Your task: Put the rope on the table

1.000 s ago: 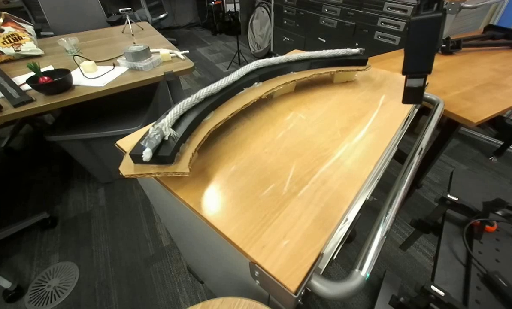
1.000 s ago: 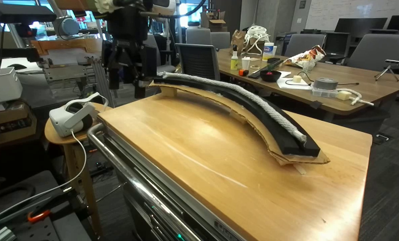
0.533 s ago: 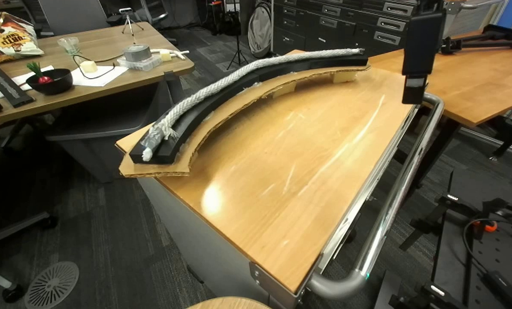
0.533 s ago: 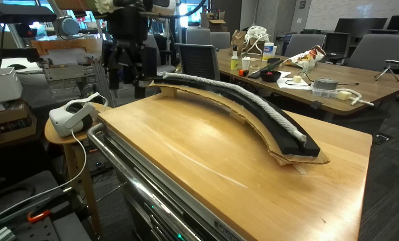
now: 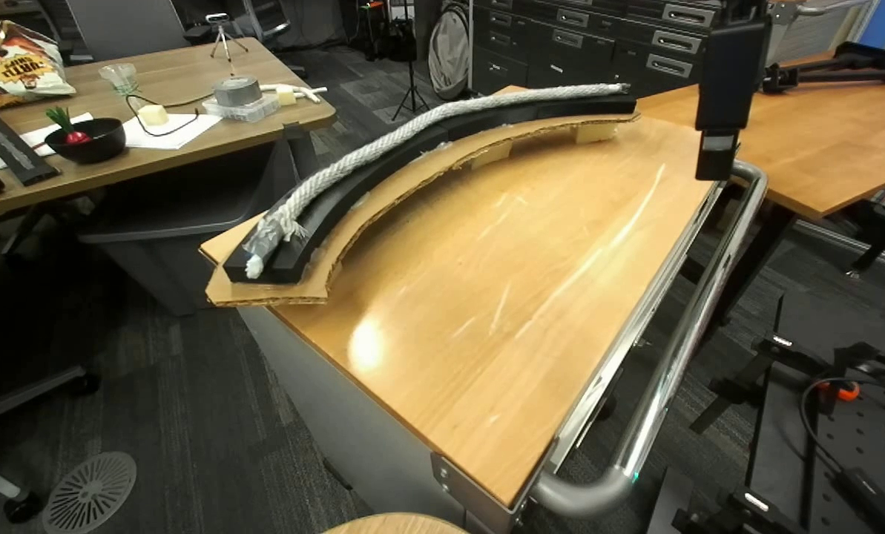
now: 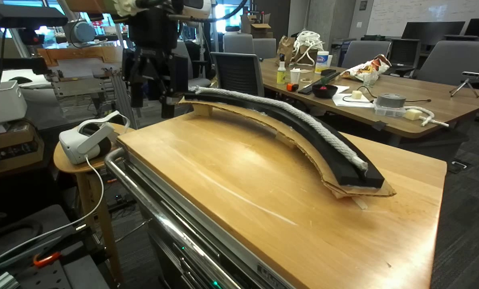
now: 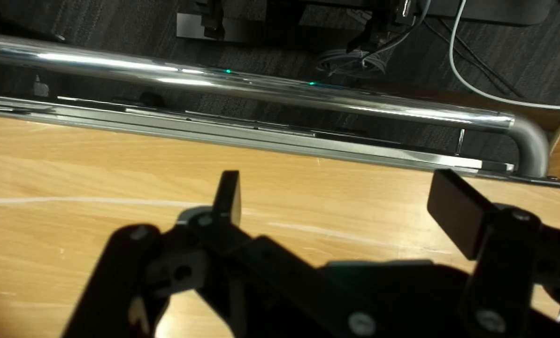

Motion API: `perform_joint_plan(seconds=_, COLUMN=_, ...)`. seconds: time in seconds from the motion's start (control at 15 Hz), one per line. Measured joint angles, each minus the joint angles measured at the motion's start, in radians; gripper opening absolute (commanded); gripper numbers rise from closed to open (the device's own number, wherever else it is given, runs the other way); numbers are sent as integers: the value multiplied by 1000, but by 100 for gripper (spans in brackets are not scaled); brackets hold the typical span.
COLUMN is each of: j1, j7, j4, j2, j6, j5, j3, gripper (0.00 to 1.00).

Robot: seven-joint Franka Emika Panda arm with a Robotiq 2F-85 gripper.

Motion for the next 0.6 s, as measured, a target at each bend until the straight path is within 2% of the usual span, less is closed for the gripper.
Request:
perform_joint_plan(seconds=0.33, j1=0, j7=126, j4=21, j2=-2, j6=129, j5=50, j3=5, gripper=100)
perform_joint_plan(seconds=0.6, j1=-3, j7=276, j4=156, j2=23, j6=214, j5=4, j3=38, gripper=100)
